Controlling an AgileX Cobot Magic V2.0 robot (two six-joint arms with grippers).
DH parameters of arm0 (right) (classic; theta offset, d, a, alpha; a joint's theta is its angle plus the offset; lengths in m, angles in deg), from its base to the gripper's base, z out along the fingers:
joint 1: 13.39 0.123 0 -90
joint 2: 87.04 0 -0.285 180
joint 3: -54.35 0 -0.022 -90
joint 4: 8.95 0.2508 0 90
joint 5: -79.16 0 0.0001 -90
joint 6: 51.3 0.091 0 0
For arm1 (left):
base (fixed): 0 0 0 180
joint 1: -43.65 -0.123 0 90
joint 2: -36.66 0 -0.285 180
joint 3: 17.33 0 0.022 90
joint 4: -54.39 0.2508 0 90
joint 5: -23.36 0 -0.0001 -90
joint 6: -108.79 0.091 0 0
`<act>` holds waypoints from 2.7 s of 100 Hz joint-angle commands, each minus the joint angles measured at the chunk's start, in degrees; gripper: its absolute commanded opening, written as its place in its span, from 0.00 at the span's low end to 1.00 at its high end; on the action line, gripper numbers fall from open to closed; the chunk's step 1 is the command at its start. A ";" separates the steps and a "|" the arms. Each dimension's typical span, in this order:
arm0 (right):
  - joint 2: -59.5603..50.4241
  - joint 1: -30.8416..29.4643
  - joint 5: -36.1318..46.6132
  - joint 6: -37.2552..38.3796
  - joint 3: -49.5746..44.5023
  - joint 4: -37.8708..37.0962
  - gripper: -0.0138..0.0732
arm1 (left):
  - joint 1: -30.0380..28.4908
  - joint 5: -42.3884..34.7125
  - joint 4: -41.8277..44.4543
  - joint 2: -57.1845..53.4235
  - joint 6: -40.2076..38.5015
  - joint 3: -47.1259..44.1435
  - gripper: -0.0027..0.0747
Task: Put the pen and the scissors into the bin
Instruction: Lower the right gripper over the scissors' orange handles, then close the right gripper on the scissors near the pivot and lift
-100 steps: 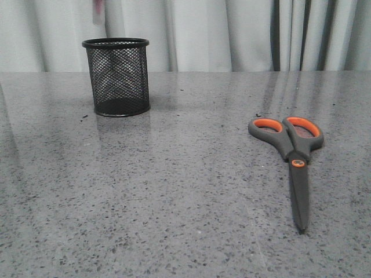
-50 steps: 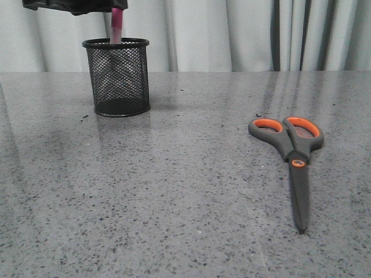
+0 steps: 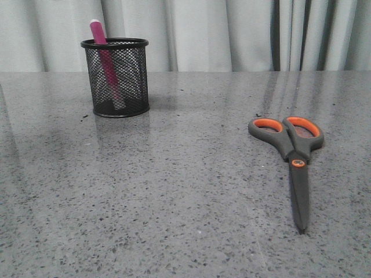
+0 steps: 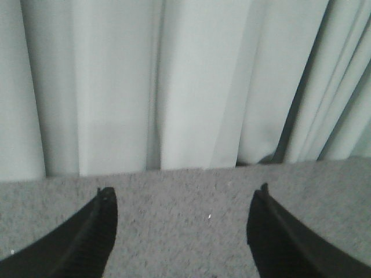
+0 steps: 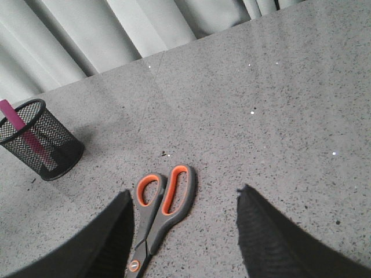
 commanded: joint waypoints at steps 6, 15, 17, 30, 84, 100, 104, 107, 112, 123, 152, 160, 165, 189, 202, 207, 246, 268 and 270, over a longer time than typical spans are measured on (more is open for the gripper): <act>1.89 -0.30 -0.69 -1.95 5.96 0.62 0.57 | 0.27 4.27 0.73 -14.01 1.98 2.00 0.53; 4.73 -0.30 -5.86 -4.76 10.82 0.92 0.57 | 0.27 12.76 0.73 -22.27 2.09 2.00 0.49; 5.32 -0.30 -7.03 -5.48 12.02 1.08 0.57 | 0.27 14.28 0.85 -24.11 2.09 1.87 0.48; 12.25 -0.30 -12.33 -11.09 19.04 4.89 0.57 | 0.27 19.11 1.56 -34.16 2.09 -0.15 0.47; 39.25 22.21 -24.15 9.87 36.86 -17.40 0.54 | 0.27 21.96 1.29 -48.64 2.09 -9.77 0.47; 49.07 35.19 -32.75 22.30 39.93 -30.72 0.54 | 0.27 23.28 1.16 -48.64 2.09 -9.77 0.47; 51.51 37.31 -33.75 24.52 40.57 -31.92 0.54 | 0.27 23.53 1.16 -48.64 2.09 -9.77 0.47; 53.05 38.19 -34.03 26.18 41.16 -32.21 0.54 | 0.27 23.91 1.16 -48.64 2.09 -9.77 0.47; 55.39 38.68 -34.02 29.18 41.90 -32.21 0.54 | 0.27 24.49 1.05 -48.64 2.09 -9.77 0.47; 58.94 38.56 -34.15 32.77 42.71 -31.99 0.54 | 0.53 25.70 0.38 -49.61 2.09 -9.77 0.47; 63.24 35.49 -34.28 33.59 42.71 -29.91 0.54 | 3.99 26.30 0.44 -52.60 2.09 -9.77 0.47; 64.18 35.15 -34.15 34.20 42.71 -29.94 0.54 | 5.00 26.42 0.44 -52.74 2.09 -9.77 0.47; 64.83 35.05 -33.90 34.60 42.71 -29.79 0.54 | 5.47 26.47 0.44 -52.74 2.09 -9.77 0.47; 69.72 34.82 -31.42 34.60 42.71 -28.02 0.54 | 7.68 26.47 0.44 -52.74 2.09 -9.77 0.47; 72.14 34.33 -30.80 35.05 42.71 -27.89 0.54 | 8.31 26.56 0.44 -52.74 2.09 -9.77 0.47; 72.88 33.92 -30.26 35.05 42.71 -27.89 0.54 | 8.31 26.60 0.44 -52.74 2.09 -9.77 0.47; 77.22 28.67 -28.64 34.17 42.71 -31.94 0.23 | 8.31 28.08 0.44 -52.74 2.09 -9.77 0.47; 75.63 28.72 -23.25 29.28 46.42 -33.53 0.08 | 8.31 29.10 0.44 -52.91 2.09 -9.77 0.47; 75.06 28.91 -22.37 28.94 47.09 -33.85 0.08 | 8.31 29.10 0.44 -53.10 2.09 -9.77 0.47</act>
